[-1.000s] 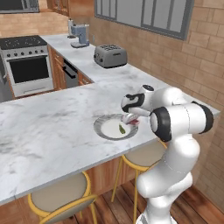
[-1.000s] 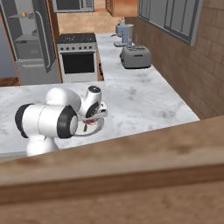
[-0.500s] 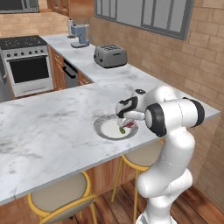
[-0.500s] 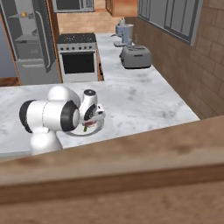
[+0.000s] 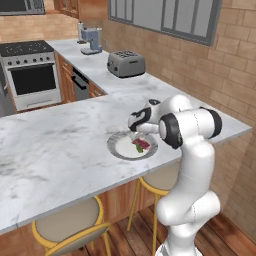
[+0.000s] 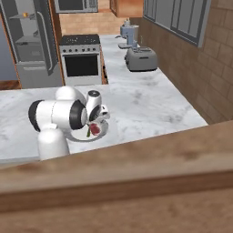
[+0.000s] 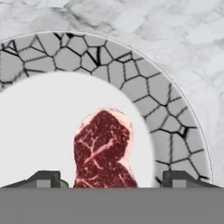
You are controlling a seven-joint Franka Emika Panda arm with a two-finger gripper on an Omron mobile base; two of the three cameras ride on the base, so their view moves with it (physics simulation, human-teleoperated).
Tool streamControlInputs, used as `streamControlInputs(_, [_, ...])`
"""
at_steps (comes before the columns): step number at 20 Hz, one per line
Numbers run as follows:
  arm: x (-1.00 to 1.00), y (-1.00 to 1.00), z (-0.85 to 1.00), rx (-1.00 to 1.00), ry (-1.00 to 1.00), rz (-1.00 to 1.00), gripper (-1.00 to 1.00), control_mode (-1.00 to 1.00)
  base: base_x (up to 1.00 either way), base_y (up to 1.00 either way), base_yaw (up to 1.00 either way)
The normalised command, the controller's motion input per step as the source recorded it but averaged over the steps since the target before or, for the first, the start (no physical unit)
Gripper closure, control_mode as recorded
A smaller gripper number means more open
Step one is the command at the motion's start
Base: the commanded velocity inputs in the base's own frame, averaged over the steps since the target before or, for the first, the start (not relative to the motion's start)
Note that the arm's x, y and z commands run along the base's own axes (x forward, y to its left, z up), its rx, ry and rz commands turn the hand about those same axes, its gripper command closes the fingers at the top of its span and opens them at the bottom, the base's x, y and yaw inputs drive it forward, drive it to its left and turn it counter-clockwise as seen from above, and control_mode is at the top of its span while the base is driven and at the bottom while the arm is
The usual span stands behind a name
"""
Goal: Take the cheese, steak, and lemon wedge from the fridge and place them on the plate on the dining counter to create an appetizer plate.
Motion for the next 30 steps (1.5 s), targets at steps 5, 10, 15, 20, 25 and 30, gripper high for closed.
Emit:
streamControlInputs(5, [0.10, 0.02, -0.19, -0.05, -0.03, 0.00, -1.00, -1.00, 0.00, 0.00, 0.00])
streamControlInputs(10, [-0.51, 0.01, 0.13, -0.03, -0.07, 0.00, -1.00, -1.00, 0.00, 0.00, 0.00])
streamControlInputs(15, [-1.00, 0.00, 0.56, 0.00, -0.19, 0.00, -1.00, -1.00, 0.00, 0.00, 0.00])
streamControlInputs(20, [-0.97, -0.26, 0.78, 0.00, -0.29, 0.00, -1.00, -1.00, 0.00, 0.00, 0.00])
streamControlInputs(25, [-0.72, -0.22, 0.88, 0.00, -0.20, 0.00, -1.00, -1.00, 0.00, 0.00, 0.00])
streamControlInputs(30, [-0.75, -0.23, 1.00, 0.00, -0.16, -0.01, -1.00, -1.00, 0.00, 0.00, 0.00])
